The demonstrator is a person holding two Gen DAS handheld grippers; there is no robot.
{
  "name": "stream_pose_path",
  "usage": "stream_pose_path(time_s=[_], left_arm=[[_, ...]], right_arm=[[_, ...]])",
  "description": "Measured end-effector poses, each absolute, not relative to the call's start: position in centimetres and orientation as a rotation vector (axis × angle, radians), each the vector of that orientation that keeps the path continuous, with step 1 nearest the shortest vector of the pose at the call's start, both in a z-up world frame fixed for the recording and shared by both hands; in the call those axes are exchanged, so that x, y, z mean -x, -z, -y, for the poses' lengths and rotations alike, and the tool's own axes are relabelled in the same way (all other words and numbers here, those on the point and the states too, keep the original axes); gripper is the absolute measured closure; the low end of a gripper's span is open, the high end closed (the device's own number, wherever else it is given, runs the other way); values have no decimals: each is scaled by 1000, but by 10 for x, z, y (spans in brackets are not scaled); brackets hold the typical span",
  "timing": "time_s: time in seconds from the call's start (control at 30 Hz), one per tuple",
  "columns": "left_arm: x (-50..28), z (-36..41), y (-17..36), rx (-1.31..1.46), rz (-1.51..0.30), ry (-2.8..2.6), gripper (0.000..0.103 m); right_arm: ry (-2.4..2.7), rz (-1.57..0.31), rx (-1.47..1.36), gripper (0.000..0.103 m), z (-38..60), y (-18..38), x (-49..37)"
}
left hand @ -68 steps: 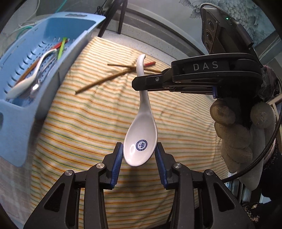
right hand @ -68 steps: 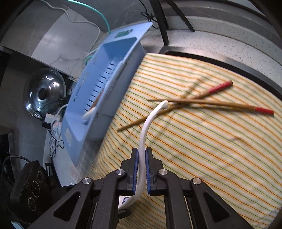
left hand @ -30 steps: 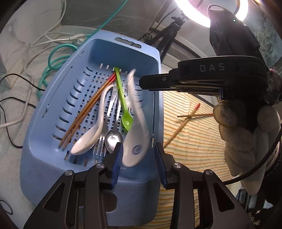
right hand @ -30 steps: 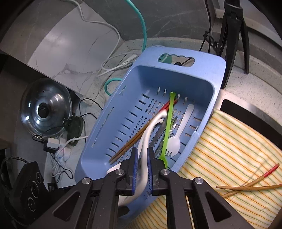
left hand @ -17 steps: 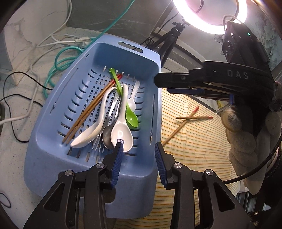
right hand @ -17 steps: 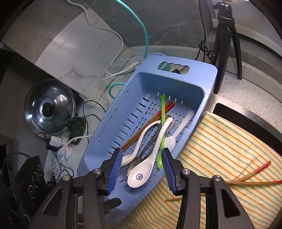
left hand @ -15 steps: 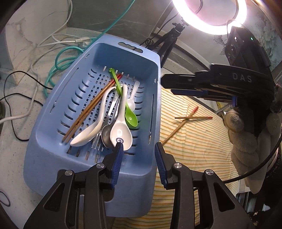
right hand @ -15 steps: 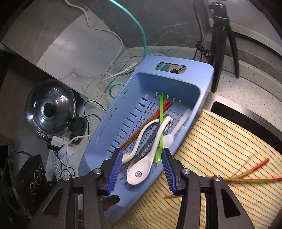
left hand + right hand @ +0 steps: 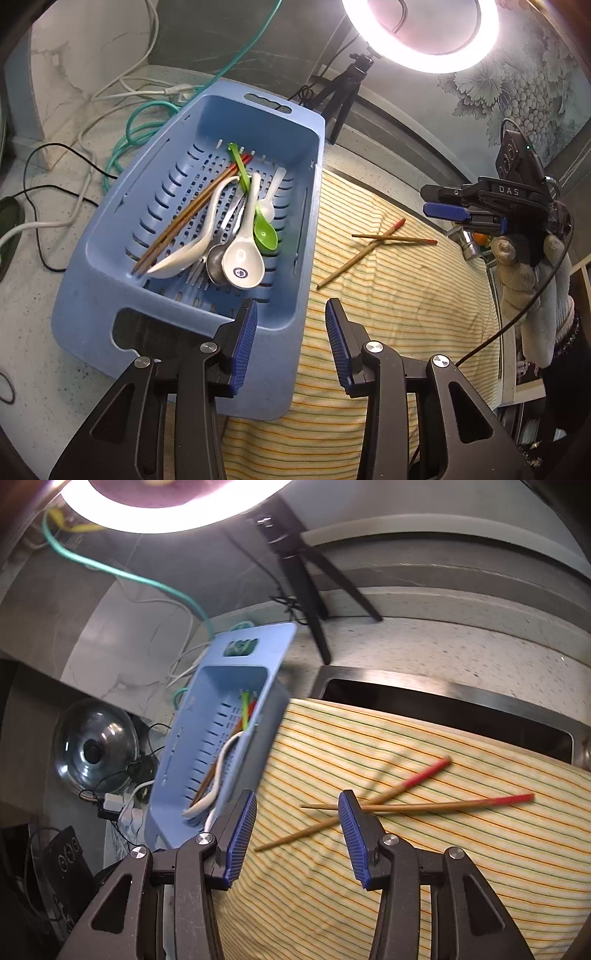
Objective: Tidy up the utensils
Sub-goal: 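Move the left tool to one red-tipped chopstick while the right tool approaches the other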
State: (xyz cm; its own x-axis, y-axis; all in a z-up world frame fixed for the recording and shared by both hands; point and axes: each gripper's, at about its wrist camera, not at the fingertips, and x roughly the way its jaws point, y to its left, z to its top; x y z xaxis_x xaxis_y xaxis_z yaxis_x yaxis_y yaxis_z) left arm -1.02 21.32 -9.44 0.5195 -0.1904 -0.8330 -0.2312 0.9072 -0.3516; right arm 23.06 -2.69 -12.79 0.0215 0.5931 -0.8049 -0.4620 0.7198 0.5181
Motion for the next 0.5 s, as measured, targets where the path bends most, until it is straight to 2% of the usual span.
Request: stream_pose_path(time_s=[0.5], left_arm=[[27,-184,81,388,-1024,-29,66]], right_arm=[[-878,-1436,113,60,-32,180,-237]])
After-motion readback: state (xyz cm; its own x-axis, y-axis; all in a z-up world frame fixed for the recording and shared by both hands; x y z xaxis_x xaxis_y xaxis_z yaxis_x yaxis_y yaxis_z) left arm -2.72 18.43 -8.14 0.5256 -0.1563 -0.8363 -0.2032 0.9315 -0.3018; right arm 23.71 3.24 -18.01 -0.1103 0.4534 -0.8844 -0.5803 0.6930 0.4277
